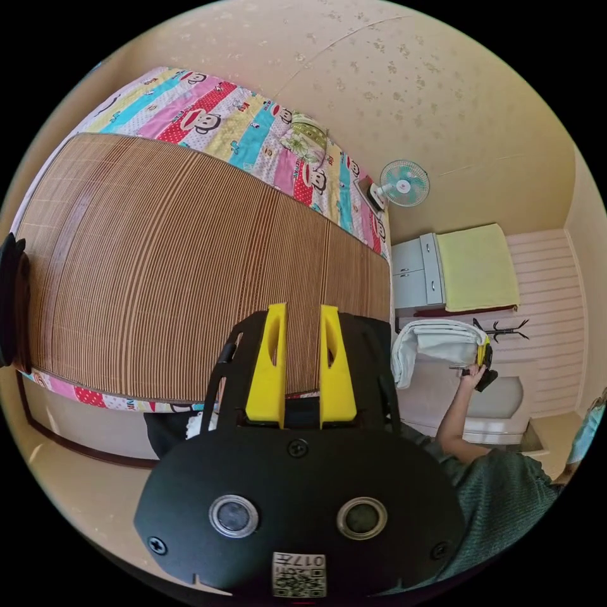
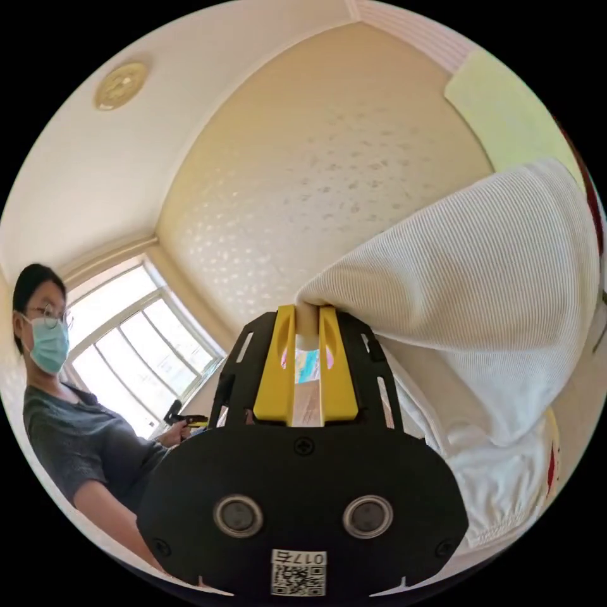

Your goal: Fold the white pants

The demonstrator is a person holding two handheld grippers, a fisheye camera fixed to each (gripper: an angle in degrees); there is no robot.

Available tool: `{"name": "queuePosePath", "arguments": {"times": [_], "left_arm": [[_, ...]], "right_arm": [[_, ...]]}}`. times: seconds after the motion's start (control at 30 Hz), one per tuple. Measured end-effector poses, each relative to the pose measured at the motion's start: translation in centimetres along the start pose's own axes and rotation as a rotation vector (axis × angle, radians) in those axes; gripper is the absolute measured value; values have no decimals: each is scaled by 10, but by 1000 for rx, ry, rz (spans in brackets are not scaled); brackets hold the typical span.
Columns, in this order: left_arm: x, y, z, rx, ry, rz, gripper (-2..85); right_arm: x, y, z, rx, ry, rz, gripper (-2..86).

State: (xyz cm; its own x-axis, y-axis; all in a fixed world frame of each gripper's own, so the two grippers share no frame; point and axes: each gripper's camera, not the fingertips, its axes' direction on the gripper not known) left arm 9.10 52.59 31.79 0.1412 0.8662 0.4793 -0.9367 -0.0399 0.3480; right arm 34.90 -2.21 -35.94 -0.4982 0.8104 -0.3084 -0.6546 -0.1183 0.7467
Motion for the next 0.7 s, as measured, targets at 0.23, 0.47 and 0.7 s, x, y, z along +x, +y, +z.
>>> {"name": "queuePosePath", "arguments": {"times": [0.23,0.47,0.7], "left_arm": [[1,-1,19,27,32,78,84],[-48,16,59,15,41,8,83],[-73,21,85,20,-11,-9,89]], "right_arm": [[-130,40,134,-373,-699,-377,62],[-60,280,347,-1006,-259,274,48],[-48,324,300,-859,-46,371,51]]}}
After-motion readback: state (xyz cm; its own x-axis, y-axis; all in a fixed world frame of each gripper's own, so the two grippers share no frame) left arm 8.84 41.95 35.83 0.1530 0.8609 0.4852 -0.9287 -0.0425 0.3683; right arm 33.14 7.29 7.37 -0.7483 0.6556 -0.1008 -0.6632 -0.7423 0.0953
